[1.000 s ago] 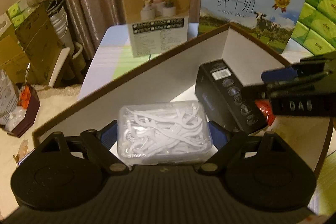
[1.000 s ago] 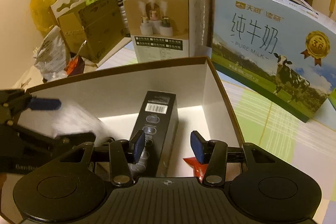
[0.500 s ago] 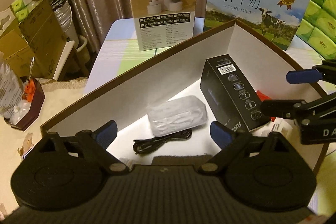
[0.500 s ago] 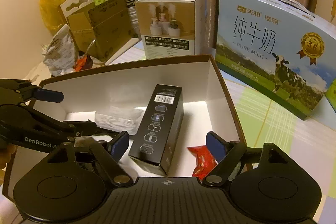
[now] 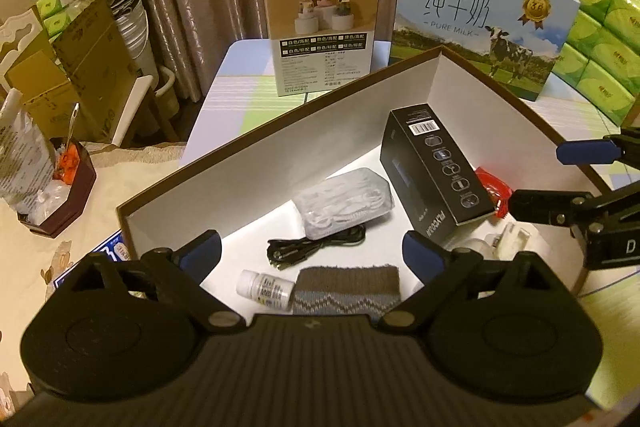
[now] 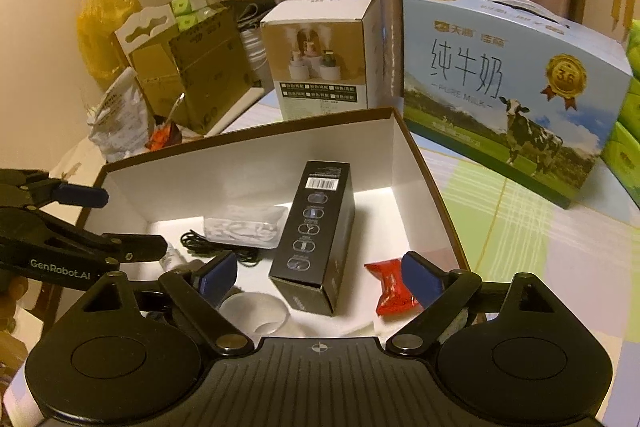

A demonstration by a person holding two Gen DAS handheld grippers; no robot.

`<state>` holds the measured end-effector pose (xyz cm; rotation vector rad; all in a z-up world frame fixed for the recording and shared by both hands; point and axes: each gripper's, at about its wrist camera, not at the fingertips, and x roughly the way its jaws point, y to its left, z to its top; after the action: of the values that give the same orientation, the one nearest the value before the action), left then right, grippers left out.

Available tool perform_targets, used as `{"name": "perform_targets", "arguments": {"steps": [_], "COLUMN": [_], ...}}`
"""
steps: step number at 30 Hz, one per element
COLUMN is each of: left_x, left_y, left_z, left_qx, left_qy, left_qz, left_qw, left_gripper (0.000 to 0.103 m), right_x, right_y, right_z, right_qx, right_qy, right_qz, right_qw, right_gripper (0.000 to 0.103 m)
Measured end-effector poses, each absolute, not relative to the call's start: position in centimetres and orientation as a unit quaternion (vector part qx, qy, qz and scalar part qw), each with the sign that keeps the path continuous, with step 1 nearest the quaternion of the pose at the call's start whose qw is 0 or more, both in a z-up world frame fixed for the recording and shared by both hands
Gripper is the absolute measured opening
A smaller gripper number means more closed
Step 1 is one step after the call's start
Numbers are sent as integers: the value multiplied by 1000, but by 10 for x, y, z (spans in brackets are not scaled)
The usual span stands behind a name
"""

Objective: Organize objects
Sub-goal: 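Open both tools to release items and withdraw them from the box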

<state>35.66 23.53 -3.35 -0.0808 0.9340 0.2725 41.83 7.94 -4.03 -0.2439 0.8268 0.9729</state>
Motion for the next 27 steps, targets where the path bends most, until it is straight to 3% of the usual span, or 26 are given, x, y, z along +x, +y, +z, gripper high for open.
{"name": "perform_targets", "arguments": {"steps": [27], "left_x": [239], "left_y": [186], "left_z": [17], "left_qx": [-84], "left_qy": [410], "left_qz": [141], "left_qw": [897], "left_gripper": [96], "right_x": [333], "right_y": [-23], "right_z": [4], "right_qx": [-28], "right_qy": [370], "right_qz": [430], "right_qw": [823], "right_gripper": [92]}}
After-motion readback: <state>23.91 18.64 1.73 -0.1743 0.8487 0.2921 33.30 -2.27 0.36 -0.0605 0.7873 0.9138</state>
